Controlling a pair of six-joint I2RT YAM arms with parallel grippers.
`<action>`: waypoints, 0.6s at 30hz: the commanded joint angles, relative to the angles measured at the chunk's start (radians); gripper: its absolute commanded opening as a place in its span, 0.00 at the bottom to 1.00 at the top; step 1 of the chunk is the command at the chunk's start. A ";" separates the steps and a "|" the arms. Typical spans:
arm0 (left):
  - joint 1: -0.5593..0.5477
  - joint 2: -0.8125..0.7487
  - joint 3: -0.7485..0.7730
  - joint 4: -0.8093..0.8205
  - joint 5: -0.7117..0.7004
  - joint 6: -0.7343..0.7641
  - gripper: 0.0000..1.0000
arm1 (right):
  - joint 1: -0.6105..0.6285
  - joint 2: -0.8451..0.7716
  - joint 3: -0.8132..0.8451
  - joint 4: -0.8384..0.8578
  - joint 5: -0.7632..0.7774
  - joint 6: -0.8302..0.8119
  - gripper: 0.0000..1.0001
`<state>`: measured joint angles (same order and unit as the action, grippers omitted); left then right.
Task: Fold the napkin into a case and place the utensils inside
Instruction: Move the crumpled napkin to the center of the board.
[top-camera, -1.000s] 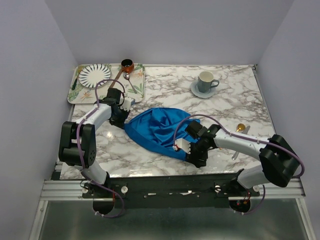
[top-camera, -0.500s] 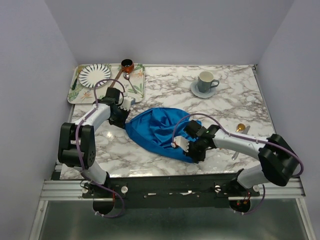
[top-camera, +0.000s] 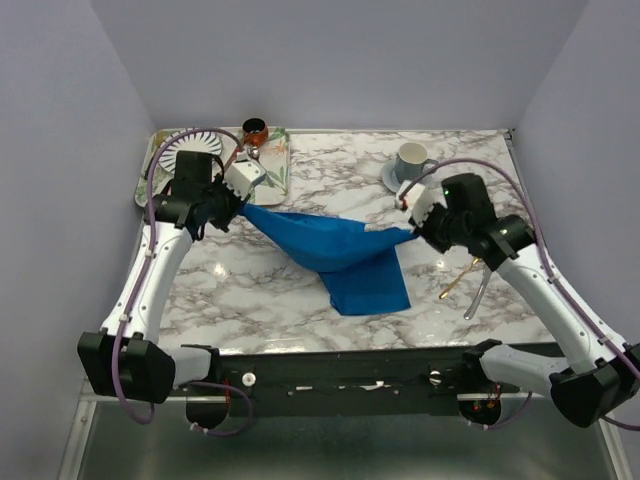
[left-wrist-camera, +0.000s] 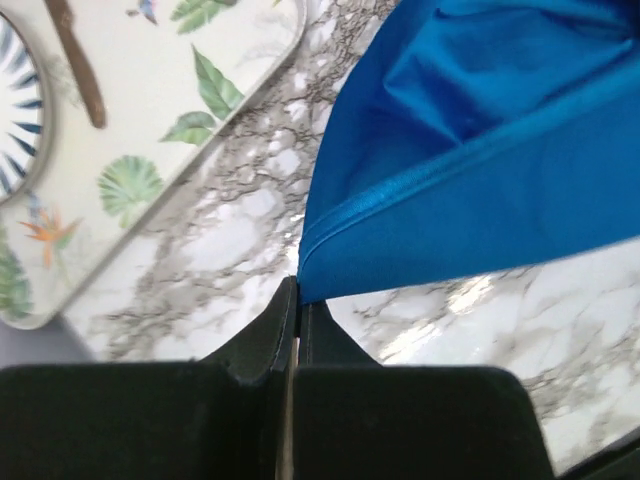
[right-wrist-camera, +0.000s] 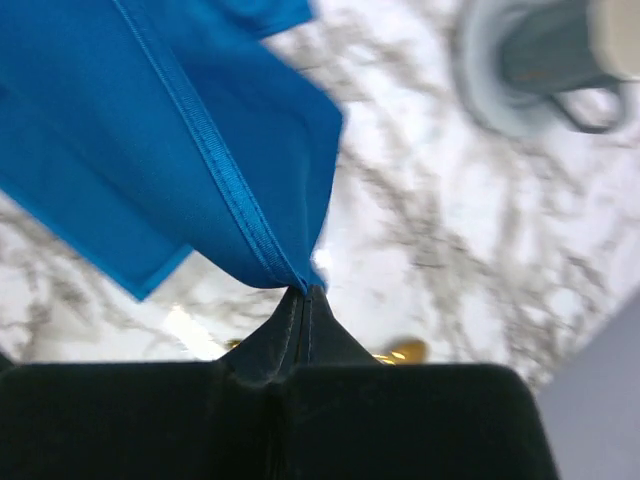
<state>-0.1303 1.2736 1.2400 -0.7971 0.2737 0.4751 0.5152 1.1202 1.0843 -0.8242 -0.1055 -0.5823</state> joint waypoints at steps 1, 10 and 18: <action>0.006 -0.098 0.001 -0.091 -0.060 0.281 0.00 | -0.124 -0.004 0.216 -0.020 0.085 -0.096 0.01; -0.075 -0.244 -0.146 -0.134 0.013 0.370 0.00 | -0.155 0.029 0.295 -0.062 0.077 -0.091 0.01; -0.278 -0.211 -0.460 -0.099 0.013 0.398 0.00 | -0.153 0.030 0.002 -0.110 -0.049 -0.111 0.01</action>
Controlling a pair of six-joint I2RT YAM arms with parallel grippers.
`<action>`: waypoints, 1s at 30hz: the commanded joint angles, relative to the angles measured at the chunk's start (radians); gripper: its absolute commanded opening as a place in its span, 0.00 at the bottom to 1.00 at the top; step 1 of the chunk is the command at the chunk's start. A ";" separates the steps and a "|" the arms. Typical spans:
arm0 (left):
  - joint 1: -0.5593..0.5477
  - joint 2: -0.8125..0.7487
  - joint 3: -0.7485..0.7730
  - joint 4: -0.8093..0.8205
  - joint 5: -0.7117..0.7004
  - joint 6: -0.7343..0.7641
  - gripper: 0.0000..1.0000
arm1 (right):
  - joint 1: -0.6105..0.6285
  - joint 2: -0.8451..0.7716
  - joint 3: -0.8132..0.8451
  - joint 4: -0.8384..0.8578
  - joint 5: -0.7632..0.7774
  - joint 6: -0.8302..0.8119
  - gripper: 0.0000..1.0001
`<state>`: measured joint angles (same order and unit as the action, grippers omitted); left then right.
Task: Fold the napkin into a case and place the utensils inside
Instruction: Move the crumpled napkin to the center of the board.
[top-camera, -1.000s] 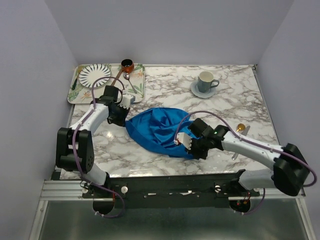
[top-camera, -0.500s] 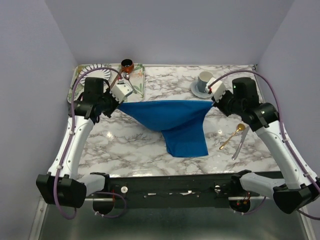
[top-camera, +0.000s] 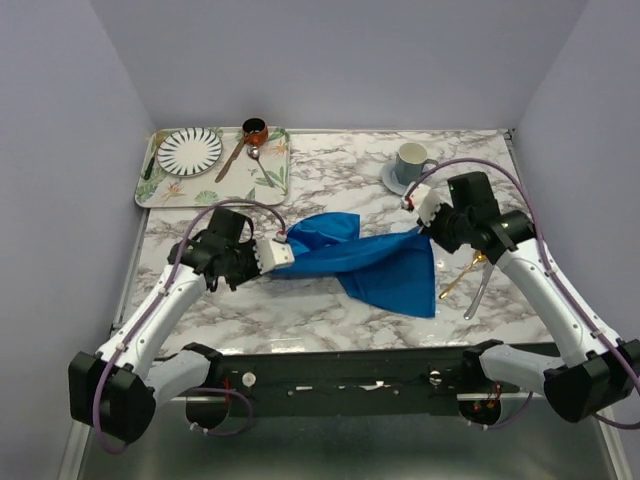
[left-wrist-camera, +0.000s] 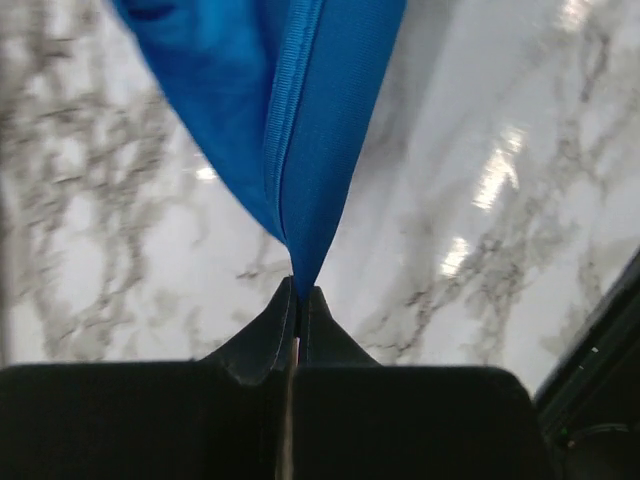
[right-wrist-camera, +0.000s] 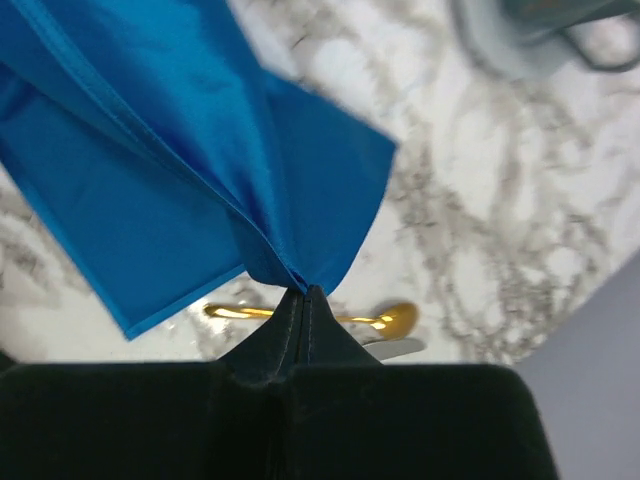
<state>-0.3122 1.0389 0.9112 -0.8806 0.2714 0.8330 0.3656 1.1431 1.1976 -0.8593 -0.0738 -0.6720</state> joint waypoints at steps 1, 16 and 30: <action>-0.119 0.029 -0.155 -0.008 0.017 0.044 0.00 | -0.002 0.010 -0.140 -0.075 -0.089 -0.024 0.01; -0.211 0.095 -0.281 0.037 0.081 0.074 0.66 | -0.002 0.015 -0.259 -0.096 -0.124 -0.014 0.01; -0.320 -0.267 -0.431 0.014 0.111 0.294 0.61 | -0.002 0.033 -0.257 -0.103 -0.116 -0.005 0.01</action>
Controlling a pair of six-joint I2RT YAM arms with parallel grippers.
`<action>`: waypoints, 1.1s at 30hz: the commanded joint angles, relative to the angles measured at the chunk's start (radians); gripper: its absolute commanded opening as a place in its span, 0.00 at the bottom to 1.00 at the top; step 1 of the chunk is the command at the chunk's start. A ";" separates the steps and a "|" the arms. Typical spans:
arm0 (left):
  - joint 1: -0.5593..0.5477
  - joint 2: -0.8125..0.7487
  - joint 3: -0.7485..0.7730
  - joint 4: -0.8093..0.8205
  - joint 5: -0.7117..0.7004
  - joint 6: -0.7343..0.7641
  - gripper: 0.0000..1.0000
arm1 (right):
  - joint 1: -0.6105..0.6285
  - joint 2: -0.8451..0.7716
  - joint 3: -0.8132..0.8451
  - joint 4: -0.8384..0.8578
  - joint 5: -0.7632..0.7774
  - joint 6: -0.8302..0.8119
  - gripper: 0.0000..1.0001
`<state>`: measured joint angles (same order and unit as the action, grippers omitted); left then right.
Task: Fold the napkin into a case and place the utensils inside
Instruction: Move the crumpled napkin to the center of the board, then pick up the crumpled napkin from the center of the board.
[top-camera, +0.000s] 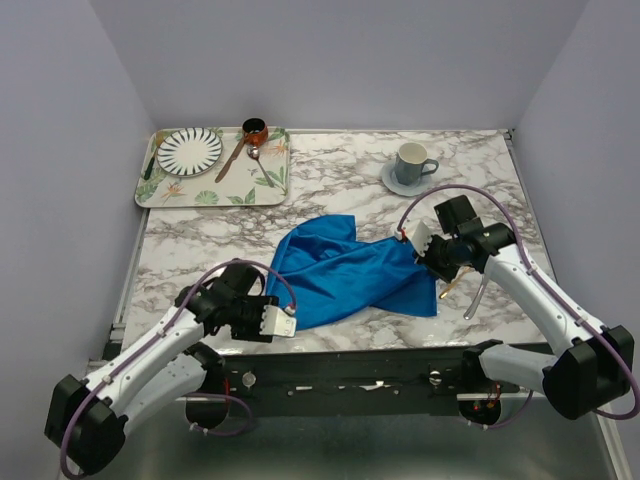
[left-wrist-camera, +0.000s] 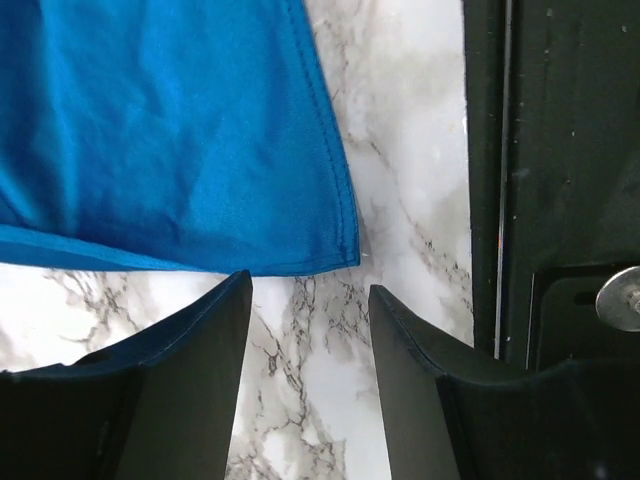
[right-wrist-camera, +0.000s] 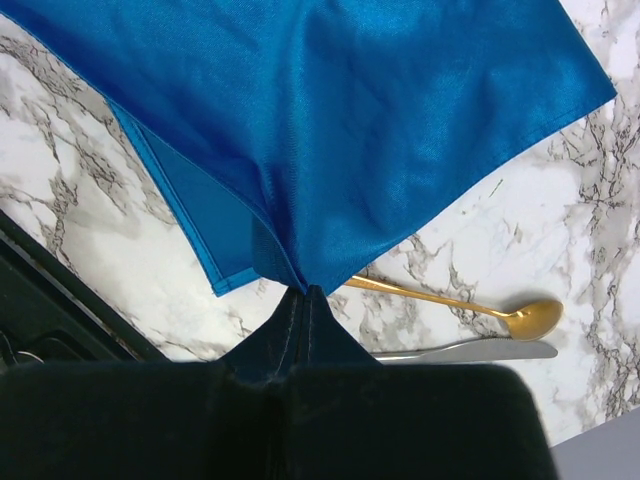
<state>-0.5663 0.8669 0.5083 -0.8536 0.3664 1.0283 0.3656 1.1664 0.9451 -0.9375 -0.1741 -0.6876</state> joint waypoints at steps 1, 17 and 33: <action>-0.081 -0.098 -0.030 -0.013 0.000 0.105 0.61 | -0.001 0.012 -0.003 -0.026 -0.018 0.013 0.01; -0.280 0.030 -0.079 0.070 -0.199 0.112 0.60 | -0.002 -0.001 -0.019 -0.027 -0.016 0.005 0.01; -0.282 0.003 -0.096 0.180 -0.201 0.046 0.10 | -0.002 0.004 -0.011 -0.037 -0.016 0.011 0.01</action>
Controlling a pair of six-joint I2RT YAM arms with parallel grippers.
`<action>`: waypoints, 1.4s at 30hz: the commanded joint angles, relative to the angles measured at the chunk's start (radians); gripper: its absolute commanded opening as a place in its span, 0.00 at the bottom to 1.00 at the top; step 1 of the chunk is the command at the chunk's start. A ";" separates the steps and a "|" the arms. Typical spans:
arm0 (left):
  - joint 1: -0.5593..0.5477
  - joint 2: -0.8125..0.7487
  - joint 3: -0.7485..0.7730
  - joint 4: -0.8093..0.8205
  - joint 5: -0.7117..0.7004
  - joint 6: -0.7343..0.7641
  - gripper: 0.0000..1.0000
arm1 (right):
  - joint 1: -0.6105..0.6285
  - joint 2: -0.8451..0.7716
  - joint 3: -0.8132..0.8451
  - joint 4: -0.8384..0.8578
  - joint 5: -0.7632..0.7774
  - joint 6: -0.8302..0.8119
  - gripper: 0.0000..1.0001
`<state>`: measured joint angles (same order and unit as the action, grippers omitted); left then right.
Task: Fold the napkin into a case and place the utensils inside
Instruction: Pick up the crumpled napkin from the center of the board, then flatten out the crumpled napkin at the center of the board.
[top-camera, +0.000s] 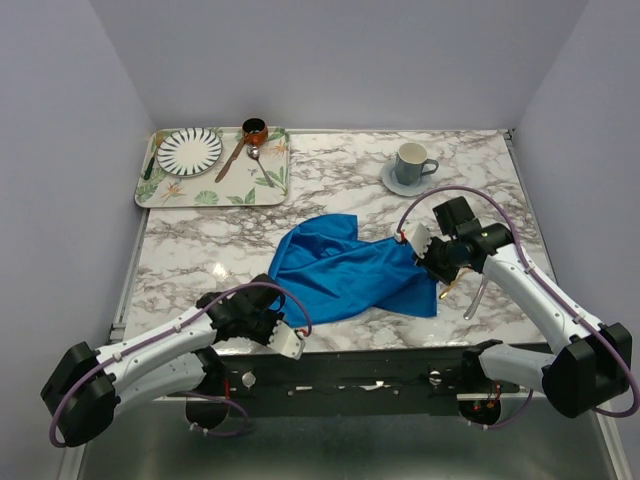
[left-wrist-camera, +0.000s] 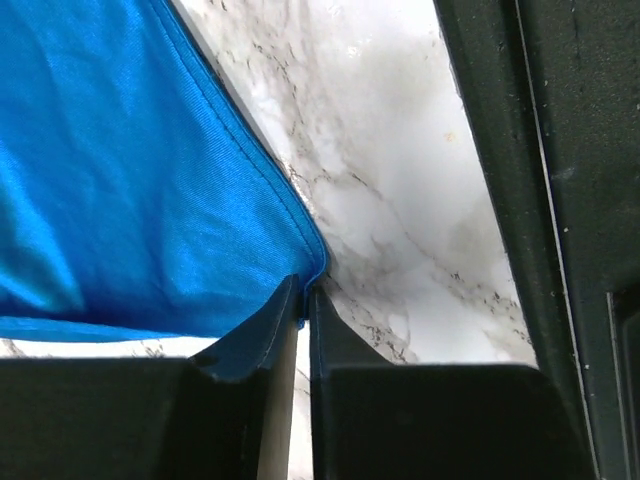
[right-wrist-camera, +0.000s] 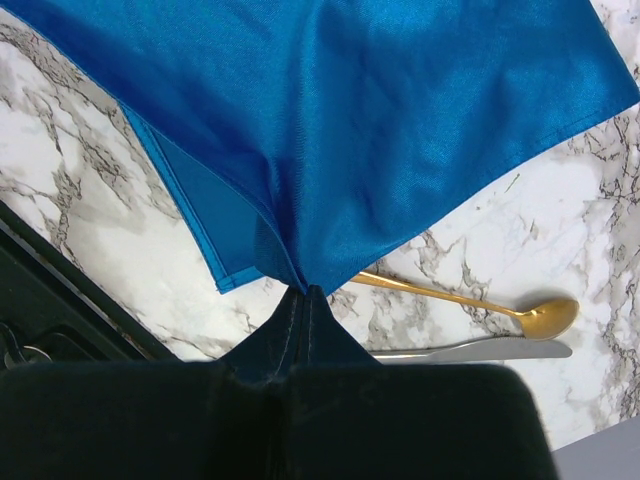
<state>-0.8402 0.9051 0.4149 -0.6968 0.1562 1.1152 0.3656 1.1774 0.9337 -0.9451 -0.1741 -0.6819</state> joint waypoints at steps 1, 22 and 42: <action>-0.007 -0.041 0.018 0.017 0.014 -0.055 0.00 | -0.002 -0.013 0.002 -0.030 -0.012 0.004 0.01; 0.455 0.219 1.108 -0.043 0.095 -0.726 0.00 | -0.010 -0.036 0.657 0.141 0.355 -0.034 0.01; 0.466 -0.117 1.340 -0.176 0.238 -0.703 0.00 | -0.007 -0.168 1.284 -0.365 -0.165 -0.073 0.01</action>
<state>-0.3870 0.8158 1.7096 -0.8207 0.3511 0.4328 0.3641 1.0298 2.1101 -1.0801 -0.1265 -0.7761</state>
